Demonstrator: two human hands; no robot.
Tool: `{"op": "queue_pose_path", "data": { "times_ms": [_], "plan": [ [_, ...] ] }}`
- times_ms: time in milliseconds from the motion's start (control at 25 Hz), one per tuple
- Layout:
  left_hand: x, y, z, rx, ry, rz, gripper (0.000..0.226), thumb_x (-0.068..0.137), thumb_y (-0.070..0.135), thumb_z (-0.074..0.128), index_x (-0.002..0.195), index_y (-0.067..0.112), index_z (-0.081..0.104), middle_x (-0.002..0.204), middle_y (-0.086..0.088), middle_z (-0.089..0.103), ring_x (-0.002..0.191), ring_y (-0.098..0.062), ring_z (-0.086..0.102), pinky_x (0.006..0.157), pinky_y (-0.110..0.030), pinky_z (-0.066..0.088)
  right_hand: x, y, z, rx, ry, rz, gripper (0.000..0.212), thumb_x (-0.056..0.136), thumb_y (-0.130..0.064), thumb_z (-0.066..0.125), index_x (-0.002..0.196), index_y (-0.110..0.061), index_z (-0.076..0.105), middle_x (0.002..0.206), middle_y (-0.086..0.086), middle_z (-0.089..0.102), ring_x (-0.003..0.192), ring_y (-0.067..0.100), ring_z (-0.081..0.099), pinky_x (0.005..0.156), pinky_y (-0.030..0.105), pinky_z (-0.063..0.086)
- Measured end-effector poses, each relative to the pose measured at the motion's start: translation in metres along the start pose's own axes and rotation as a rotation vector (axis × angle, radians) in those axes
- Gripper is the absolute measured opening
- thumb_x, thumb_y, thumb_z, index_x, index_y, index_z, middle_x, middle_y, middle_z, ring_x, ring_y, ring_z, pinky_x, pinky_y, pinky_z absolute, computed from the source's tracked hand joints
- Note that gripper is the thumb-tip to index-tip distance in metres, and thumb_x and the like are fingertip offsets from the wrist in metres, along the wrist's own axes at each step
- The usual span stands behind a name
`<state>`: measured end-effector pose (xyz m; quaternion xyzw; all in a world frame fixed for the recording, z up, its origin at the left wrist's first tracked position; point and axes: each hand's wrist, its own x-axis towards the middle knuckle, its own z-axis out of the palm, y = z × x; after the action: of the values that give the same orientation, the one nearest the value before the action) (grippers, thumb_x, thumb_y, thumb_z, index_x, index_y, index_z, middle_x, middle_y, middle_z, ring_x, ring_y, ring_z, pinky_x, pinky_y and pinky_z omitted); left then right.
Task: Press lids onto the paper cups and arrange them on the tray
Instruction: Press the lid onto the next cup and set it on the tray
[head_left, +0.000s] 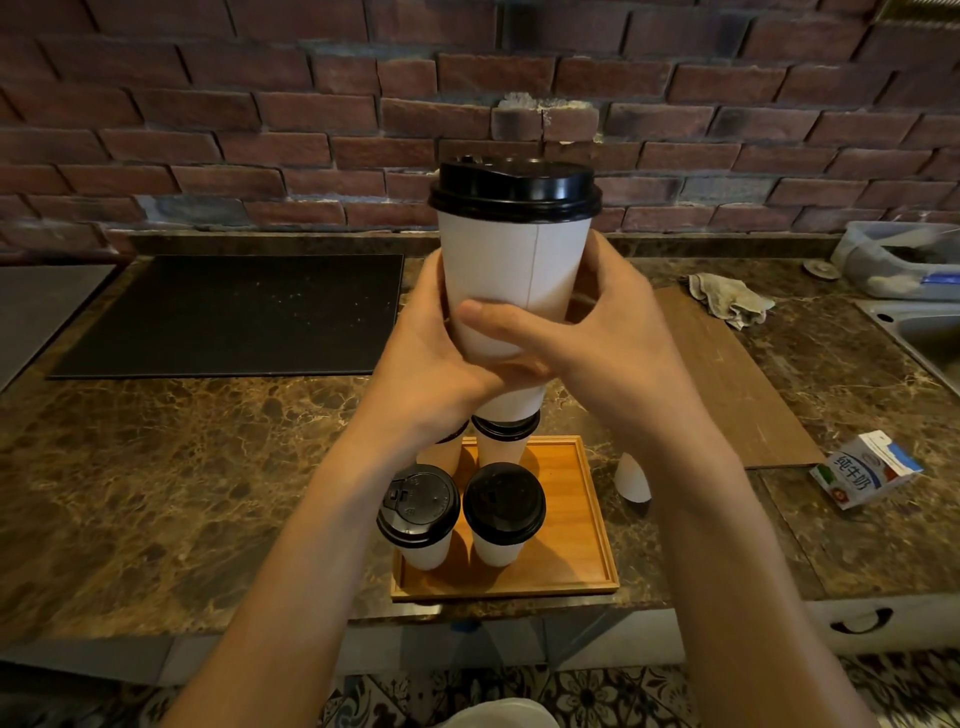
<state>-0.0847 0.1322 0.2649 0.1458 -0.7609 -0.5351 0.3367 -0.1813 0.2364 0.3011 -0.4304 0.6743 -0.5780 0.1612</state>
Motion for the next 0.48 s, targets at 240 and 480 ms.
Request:
{"op": "queue_pose_path", "data": {
  "times_ms": [240, 480],
  "plan": [
    [-0.003, 0.012, -0.003, -0.056, -0.065, -0.007, 0.09, 0.051, 0.032, 0.081, 0.129, 0.028, 0.038, 0.116, 0.014, 0.056, 0.106, 0.01, 0.056, 0.074, -0.004, 0.047, 0.002, 0.0, -0.009, 0.089, -0.092, 0.017, 0.08, 0.061, -0.042, 0.084, 0.132, -0.03, 0.049, 0.12, -0.015, 0.061, 0.112, 0.002, 0.058, 0.086, 0.026, 0.057],
    [-0.004, 0.008, -0.009, -0.053, -0.114, -0.032, 0.088, 0.055, 0.029, 0.087, 0.13, 0.028, 0.042, 0.116, 0.015, 0.06, 0.109, -0.001, 0.058, 0.078, -0.013, 0.052, 0.007, 0.007, -0.019, 0.145, -0.237, 0.039, 0.073, 0.063, -0.033, 0.084, 0.129, -0.028, 0.052, 0.118, -0.009, 0.065, 0.11, 0.006, 0.062, 0.087, 0.028, 0.056]
  ]
}}
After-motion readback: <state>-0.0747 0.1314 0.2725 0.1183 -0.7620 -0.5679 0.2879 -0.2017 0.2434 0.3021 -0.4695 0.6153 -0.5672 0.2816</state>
